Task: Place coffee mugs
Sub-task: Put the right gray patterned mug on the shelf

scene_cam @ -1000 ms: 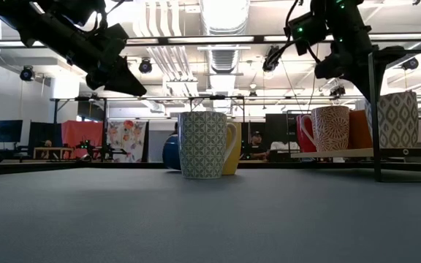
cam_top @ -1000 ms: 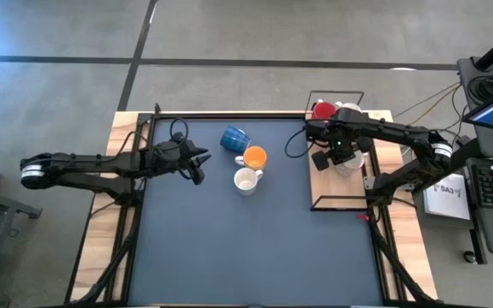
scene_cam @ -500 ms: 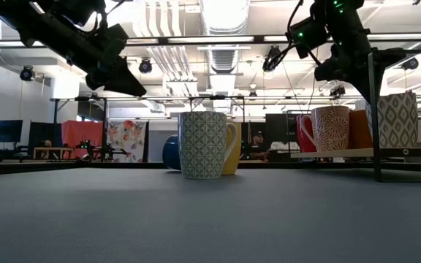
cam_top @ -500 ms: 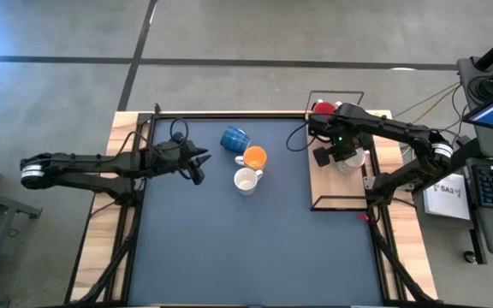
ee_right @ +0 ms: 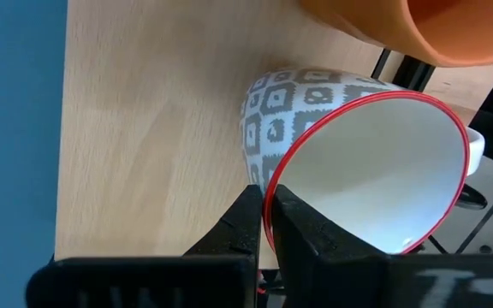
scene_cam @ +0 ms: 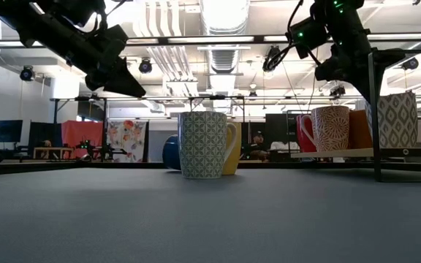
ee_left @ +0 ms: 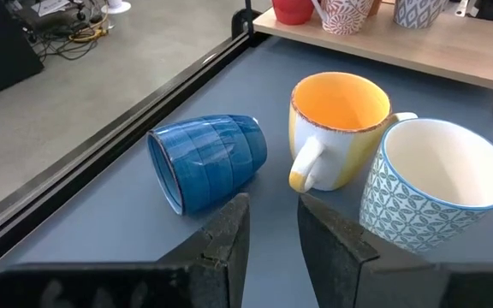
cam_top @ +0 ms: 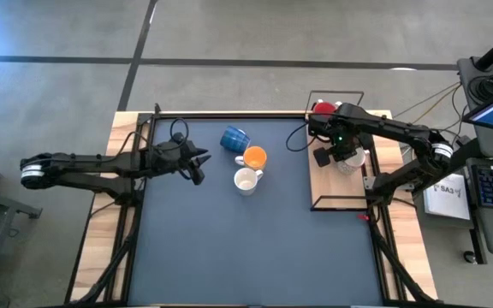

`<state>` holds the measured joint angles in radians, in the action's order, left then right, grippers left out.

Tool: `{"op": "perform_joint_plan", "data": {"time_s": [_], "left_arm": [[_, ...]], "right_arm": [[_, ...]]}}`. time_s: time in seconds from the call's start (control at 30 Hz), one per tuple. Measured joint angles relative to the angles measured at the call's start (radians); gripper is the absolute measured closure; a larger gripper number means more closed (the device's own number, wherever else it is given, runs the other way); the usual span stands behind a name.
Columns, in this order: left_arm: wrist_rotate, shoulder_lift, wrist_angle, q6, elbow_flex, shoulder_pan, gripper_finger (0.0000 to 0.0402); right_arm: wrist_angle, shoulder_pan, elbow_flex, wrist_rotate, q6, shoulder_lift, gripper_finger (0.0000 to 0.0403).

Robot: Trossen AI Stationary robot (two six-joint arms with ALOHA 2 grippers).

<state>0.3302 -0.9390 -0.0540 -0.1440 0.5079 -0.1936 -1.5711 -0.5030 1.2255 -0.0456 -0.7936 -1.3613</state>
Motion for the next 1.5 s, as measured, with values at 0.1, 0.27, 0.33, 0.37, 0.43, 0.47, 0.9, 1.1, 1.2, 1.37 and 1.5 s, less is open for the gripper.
{"op": "perform_joint_plan", "data": {"time_s": [0.1,0.27,0.33,0.37,0.43,0.47,0.9,1.1,1.2,1.37,1.5], "left_arm": [[0.0,0.0,0.0,0.0,0.0,0.0,0.0318],[0.0,0.0,0.0,0.0,0.0,0.0,0.0318],[0.0,0.0,0.0,0.0,0.0,0.0,0.0318],[0.0,0.0,-0.001,0.0,0.0,0.0,0.0318],[0.0,0.0,-0.003,0.0,0.0,0.0,0.0318],[0.0,0.0,-0.004,0.0,0.0,0.0,0.0318],[0.0,0.0,-0.017,0.0,0.0,0.0,0.0318],[0.0,0.0,-0.018,0.0,-0.001,0.0,0.0318],[0.0,0.0,-0.018,0.0,-0.003,0.0,0.0318],[0.0,0.0,-0.019,0.0,-0.006,0.0,0.0318],[0.0,0.0,-0.018,0.0,-0.006,0.0,0.0318]], "right_arm": [[0.0,0.0,0.0,0.0,-0.022,0.0,0.0386],[0.0,0.0,0.0,0.001,-0.031,0.0,0.0386],[0.0,0.0,0.0,0.015,-0.03,0.0,0.0386],[0.0,0.0,0.002,0.022,-0.03,0.0,0.0386],[0.002,0.0,0.009,0.03,-0.035,0.0,0.0384],[0.003,0.0,0.013,0.032,-0.043,0.0,0.0382],[0.001,-0.004,0.001,0.018,-0.079,0.0,0.0361],[0.0,-0.006,-0.001,0.018,-0.075,0.0,0.0364],[-0.001,-0.006,0.001,0.02,-0.074,0.0,0.0364],[-0.002,-0.006,0.036,0.024,-0.069,0.0,0.0364],[0.0,-0.006,0.084,0.027,-0.068,0.0,0.0364]]}}
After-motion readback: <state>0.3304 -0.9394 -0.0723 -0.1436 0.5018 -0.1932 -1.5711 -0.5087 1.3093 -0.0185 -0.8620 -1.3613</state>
